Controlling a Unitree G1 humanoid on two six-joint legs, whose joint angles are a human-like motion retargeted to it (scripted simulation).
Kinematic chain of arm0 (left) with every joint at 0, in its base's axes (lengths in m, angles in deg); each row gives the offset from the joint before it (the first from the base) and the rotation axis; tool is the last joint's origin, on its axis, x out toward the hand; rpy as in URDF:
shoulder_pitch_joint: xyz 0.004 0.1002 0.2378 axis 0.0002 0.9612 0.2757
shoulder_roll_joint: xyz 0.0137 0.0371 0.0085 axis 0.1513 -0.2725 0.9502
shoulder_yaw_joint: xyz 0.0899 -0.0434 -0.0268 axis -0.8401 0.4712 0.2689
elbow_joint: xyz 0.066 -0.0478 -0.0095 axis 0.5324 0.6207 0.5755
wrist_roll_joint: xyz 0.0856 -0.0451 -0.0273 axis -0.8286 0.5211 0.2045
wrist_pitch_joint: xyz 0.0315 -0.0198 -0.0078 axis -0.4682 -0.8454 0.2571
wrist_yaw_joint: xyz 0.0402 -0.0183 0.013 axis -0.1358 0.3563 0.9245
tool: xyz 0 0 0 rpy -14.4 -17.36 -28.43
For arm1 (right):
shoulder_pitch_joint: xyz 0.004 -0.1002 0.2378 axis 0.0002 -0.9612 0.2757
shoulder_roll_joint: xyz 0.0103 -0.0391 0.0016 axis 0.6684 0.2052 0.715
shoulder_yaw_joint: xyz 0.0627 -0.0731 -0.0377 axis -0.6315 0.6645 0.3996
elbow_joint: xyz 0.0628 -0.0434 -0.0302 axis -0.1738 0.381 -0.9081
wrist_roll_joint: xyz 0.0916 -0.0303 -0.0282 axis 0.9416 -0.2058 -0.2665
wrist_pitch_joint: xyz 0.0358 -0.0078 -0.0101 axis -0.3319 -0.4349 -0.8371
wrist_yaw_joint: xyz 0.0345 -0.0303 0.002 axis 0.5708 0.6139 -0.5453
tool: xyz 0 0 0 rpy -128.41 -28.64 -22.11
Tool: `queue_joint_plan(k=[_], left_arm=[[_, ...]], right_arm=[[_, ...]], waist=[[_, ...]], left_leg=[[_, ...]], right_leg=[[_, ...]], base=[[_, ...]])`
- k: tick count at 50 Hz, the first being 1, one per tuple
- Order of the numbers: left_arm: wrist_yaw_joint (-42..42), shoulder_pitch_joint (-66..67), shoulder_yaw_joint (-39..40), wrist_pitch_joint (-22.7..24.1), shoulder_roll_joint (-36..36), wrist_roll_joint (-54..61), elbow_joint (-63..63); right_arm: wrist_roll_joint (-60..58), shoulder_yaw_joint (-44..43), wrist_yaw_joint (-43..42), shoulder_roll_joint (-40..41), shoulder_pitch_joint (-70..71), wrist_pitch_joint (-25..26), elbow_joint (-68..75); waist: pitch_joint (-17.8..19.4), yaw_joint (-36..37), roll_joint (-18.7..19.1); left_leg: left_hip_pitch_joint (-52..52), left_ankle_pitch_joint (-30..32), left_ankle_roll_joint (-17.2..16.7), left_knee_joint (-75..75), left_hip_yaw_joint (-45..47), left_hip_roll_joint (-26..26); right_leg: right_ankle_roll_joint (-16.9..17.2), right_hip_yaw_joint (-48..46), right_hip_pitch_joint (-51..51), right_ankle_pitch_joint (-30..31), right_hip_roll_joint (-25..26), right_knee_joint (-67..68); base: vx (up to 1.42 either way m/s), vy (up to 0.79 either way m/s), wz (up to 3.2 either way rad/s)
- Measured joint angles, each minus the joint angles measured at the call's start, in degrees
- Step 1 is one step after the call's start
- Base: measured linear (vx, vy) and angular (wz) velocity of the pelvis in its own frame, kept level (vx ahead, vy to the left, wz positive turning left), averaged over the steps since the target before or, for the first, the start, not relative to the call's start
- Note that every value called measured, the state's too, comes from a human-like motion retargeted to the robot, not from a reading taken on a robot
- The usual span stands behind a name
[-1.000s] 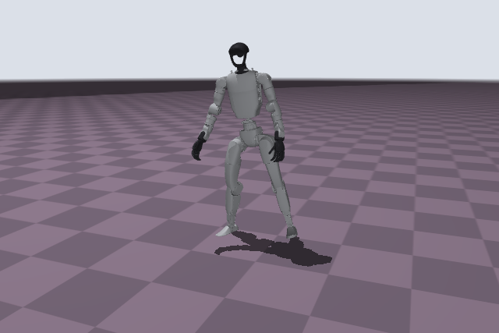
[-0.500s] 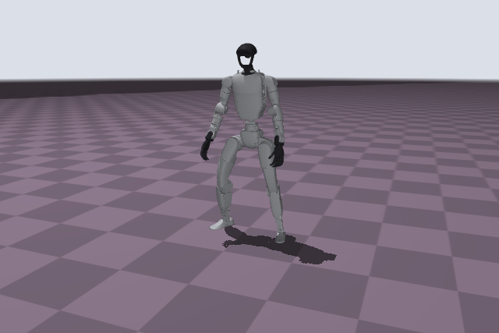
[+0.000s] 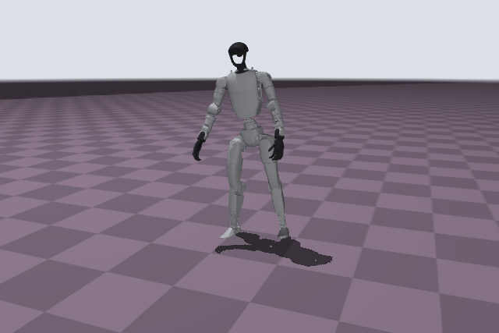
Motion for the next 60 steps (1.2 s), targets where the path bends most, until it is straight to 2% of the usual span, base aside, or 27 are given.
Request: queue_joint_plan(k=[7,13,15,17,19,22,25,29,33,35,37,39,42,46,50,55,60], left_arm=[[4.4,0.0,1.4,1.5,3.1,0.9,2.3],[5.4,-1.4,2.1,2.7,3.7,6.8,1.5],[5.6,-1.7,1.8,2.6,3.1,6.8,1.0],[7.0,-1.7,1.4,2.6,2.0,4.4,0.7],[8.5,-1.7,0.8,2.6,0.8,2.5,0.8],[8.4,-2.0,-0.4,1.9,-0.9,4.1,1.7],[6.9,-2.6,-1.3,0.1,-1.4,4.0,3.2],[7.2,-3.4,0.3,-1.7,-1.0,4.6,3.5],[8.2,-3.1,3.6,-2.0,-0.7,7.8,2.8],[7.6,-3.2,4.7,-1.9,-0.4,8.1,2.8],[6.2,-3.6,4.9,-1.8,0.2,7.2,2.8],[4.8,-4.1,4.5,-1.9,0.9,6.0,2.7],[3.6,-5.0,3.6,-1.9,1.6,5.4,2.3],[3.1,-5.4,3.0,-1.9,0.7,5.7,1.4],[2.4,-4.2,1.9,-2.5,-0.1,5.9,-0.6],[1.9,-1.9,-0.5,-1.2,1.2,2.8,-1.1],[2.6,-1.1,-0.2,-0.3,2.6,2.4,0.5]], right_arm=[[7.2,-1.1,-1.9,2.2,-2.4,-2.1,-3.8],[2.0,1.0,-1.6,2.8,-3.0,-1.5,-1.2],[1.2,1.3,-1.3,2.5,-2.8,-1.3,-0.1],[2.0,1.5,-1.5,2.0,-2.7,-1.4,0.7],[2.5,1.3,-2.3,1.7,-2.4,-1.4,1.5],[0.7,-0.4,-3.8,2.3,-2.0,0.5,2.4],[0.9,-2.0,-4.7,4.5,-2.2,2.1,1.9],[4.2,-1.4,-5.6,7.4,-3.7,1.4,-1.1],[5.6,-0.4,-5.5,8.3,-5.1,-0.4,-2.6],[5.8,-0.5,-4.5,8.3,-5.7,-1.0,-2.2],[5.7,-0.6,-3.1,8.2,-6.3,-1.1,-1.3],[5.5,-0.4,-1.7,7.9,-7.0,-0.9,-0.3],[4.5,0.1,0.3,7.1,-7.9,-0.3,0.9],[2.4,1.5,3.2,4.6,-7.9,0.2,1.4],[1.4,2.6,2.8,1.6,-5.7,0.9,0.2],[5.7,0.7,-0.1,0.6,-3.7,-0.3,-3.0],[9.0,-0.3,-0.7,1.4,-3.7,-1.1,-4.9]], waist=[[-0.4,-0.1,-2.6],[0.2,0.3,-2.8],[0.8,-0.3,-2.3],[1.4,-1.3,-1.1],[2.0,-2.3,0.1],[2.9,-3.2,0.6],[3.6,-3.1,0.3],[4.0,-3.5,2.4],[3.7,-4.8,4.6],[3.2,-5.1,4.8],[2.7,-4.6,4.3],[2.3,-3.2,3.4],[2.1,0.3,2.8],[2.5,3.6,3.6],[3.5,3.5,3.9],[3.2,2.5,1.6],[2.6,1.4,-1.4]], left_leg=[[0.6,0.7,-0.8,3.6,-4.7,7.9],[0.4,-0.8,-2.4,2.9,-5.4,12.5],[0.4,0.1,-2.2,2.1,-4.7,12.8],[0.4,3.5,-2.1,1.3,-4.9,12.9],[0.5,6.1,-3.2,0.8,-5.4,13.2],[0.6,5.7,-5.8,0.8,-5.2,11.6],[0.9,5.4,-6.5,0.7,-3.9,8.9],[1.0,6.1,-5.7,-0.3,-3.6,8.3],[1.0,6.1,-5.9,-1.6,-3.7,8.5],[0.8,6.3,-6.1,-2.6,-3.7,7.7],[0.4,6.6,-6.1,-3.5,-3.7,6.1],[0.1,6.8,-5.8,-3.9,-3.4,4.0],[-0.3,7.1,-4.7,-3.8,-2.6,1.2],[-1.1,7.4,-3.1,-3.0,-2.9,-1.2],[-1.3,4.6,-1.3,-1.6,-0.8,-1.9],[-0.3,0.7,0.6,1.8,1.2,1.2],[1.4,-0.4,-0.2,5.6,-1.5,6.2]], right_leg=[[0.5,-1.2,0.2,-1.3,-4.1,1.8],[0.5,-2.7,0.3,-1.1,-7.1,2.9],[0.5,-3.5,0.7,-0.7,-8.6,3.4],[0.4,-4.3,1.5,-0.1,-9.8,3.8],[0.3,-4.9,2.2,1.1,-10.4,3.7],[0.5,-6.2,2.3,4.6,-12.3,3.5],[-0.5,-8.5,0.8,6.4,-13.9,5.9],[-4.6,-7.7,-2.1,-1.7,-10.2,15.5],[-8.4,-5.8,-5.7,-12.1,-2.9,27.8],[-9.1,-5.8,-6.8,-15.7,1.1,30.6],[-8.8,-5.5,-6.3,-16.1,5.0,27.7],[-8.9,-4.5,-4.8,-13.8,7.5,21.4],[-9.5,-2.7,-2.6,-9.7,7.4,13.5],[-6.9,-1.3,-1.2,-5.4,4.6,8.7],[-4.6,-1.2,0.0,-2.8,2.0,5.4],[-2.6,0.4,-0.4,-1.6,-1.6,4.2],[-1.1,0.9,-0.2,-2.0,-5.5,5.1]], base=[[0.01,0.22,0.21],[-0.03,0.40,0.28],[-0.03,0.56,0.46],[-0.03,0.60,0.46],[-0.04,0.59,0.31],[-0.05,0.56,-0.01],[-0.06,0.51,-0.25],[-0.07,0.42,-0.07],[-0.06,0.28,0.08],[-0.06,0.19,0.10],[-0.05,0.15,0.06],[-0.05,0.13,-0.09],[-0.06,0.14,-0.28],[-0.06,0.16,-0.08],[-0.06,0.15,0.01],[-0.02,0.18,-0.17],[0.01,0.27,-0.01]])
